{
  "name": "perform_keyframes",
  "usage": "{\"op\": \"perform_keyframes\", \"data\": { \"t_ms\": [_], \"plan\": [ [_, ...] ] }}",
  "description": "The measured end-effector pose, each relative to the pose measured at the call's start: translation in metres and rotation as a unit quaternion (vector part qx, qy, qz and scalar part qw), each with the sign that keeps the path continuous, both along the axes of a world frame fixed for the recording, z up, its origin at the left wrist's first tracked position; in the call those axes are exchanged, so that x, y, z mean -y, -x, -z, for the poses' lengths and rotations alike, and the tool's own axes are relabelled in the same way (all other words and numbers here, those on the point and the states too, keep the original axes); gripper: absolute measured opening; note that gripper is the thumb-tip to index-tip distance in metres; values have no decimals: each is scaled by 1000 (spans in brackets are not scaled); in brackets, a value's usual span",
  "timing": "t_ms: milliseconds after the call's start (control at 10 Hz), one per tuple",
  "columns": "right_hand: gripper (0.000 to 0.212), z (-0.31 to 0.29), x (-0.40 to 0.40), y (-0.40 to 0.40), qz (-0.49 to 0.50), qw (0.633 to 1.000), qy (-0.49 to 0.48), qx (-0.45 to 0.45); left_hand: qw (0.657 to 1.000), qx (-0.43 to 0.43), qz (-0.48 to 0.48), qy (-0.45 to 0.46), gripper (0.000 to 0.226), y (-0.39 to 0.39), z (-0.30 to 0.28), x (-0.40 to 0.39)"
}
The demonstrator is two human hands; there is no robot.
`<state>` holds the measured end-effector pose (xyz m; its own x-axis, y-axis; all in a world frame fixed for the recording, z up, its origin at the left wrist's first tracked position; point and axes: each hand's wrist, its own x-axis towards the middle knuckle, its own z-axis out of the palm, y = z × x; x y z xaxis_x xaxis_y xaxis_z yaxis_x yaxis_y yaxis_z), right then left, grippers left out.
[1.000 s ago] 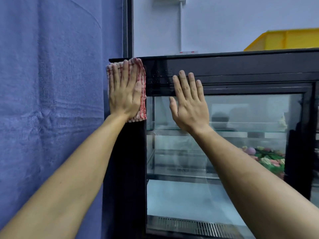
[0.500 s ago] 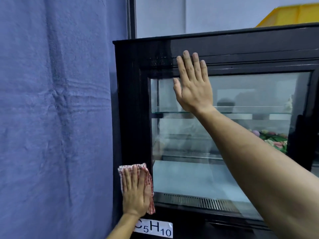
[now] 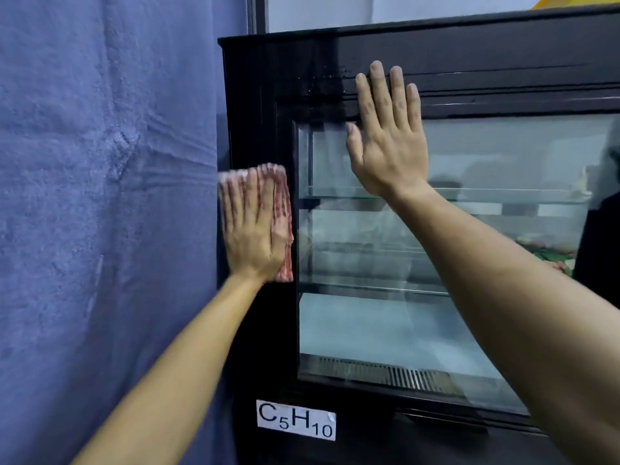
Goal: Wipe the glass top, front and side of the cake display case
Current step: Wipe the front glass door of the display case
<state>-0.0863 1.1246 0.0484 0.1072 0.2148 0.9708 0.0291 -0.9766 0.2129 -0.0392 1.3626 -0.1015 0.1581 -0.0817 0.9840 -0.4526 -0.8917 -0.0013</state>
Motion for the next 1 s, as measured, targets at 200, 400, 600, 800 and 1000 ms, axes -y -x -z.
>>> {"op": "perform_keyframes", "data": {
  "t_ms": [200, 400, 600, 800, 1000],
  "plan": [
    [65, 0, 0, 1, 2, 1000, -3, 0, 981, -189, 16, 34, 65, 38, 274, 9],
    [65, 0, -2, -1, 5, 1000, -3, 3, 978, -196, -9, -70, 67, 32, 259, -5],
    [65, 1, -1, -2, 1, 1000, 4, 7, 999, -12, 25, 16, 68, 2, -4, 7],
    [66, 1, 0, 2, 0, 1000, -1, 4, 999, -32, -16, 37, 68, 8, 48, 20],
    [66, 0, 0, -1, -5, 1000, -2, 16, 975, -218, 8, -33, 65, 53, 288, 15]
  ]
}}
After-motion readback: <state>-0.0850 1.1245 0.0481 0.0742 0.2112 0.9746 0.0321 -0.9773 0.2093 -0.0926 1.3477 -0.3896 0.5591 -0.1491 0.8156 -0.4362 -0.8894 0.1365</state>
